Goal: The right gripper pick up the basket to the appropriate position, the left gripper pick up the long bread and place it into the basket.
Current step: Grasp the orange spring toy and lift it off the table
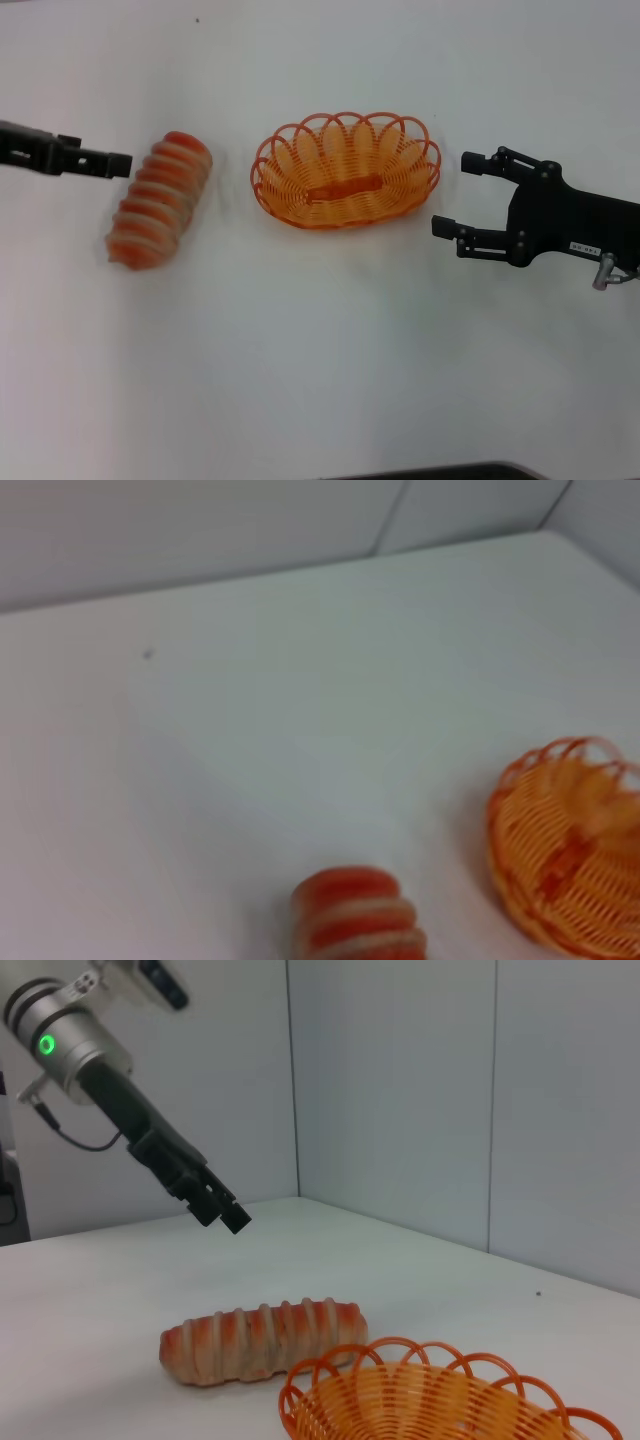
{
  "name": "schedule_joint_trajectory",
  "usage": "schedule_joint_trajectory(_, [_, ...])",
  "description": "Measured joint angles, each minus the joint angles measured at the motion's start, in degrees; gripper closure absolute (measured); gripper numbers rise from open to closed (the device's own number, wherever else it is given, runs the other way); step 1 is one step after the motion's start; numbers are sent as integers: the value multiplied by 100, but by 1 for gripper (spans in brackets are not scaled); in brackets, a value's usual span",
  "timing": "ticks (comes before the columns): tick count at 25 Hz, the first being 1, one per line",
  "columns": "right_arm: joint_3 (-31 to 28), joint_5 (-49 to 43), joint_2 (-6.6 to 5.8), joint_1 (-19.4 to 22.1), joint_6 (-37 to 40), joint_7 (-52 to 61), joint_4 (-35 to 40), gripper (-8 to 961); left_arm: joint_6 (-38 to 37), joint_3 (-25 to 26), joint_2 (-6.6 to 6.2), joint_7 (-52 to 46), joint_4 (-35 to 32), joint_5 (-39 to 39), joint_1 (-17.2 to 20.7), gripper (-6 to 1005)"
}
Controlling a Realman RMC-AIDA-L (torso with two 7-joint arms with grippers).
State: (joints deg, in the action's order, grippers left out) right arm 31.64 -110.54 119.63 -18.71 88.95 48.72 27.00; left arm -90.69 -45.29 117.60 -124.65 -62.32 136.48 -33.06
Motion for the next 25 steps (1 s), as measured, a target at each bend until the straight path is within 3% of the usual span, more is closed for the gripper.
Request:
schedule_joint_trajectory(4, [0, 17, 5, 25, 2, 12, -20, 34, 39, -553, 91, -1086, -179, 968, -534, 163])
schedule_joint_trajectory(8, [10, 7, 7, 43, 18, 15, -36, 34, 164, -725, 408, -1385, -186, 1786, -959, 165])
schedule_joint_trajectory(12, [60, -13, 8, 46, 41, 16, -38, 34, 329, -774, 612, -1478, -67, 2266, -1177, 166])
schedule_joint_trajectory(25, [157, -20, 6, 26, 15, 21, -24, 36, 757, -885, 645, -1822, 491, 2310, -1229, 171])
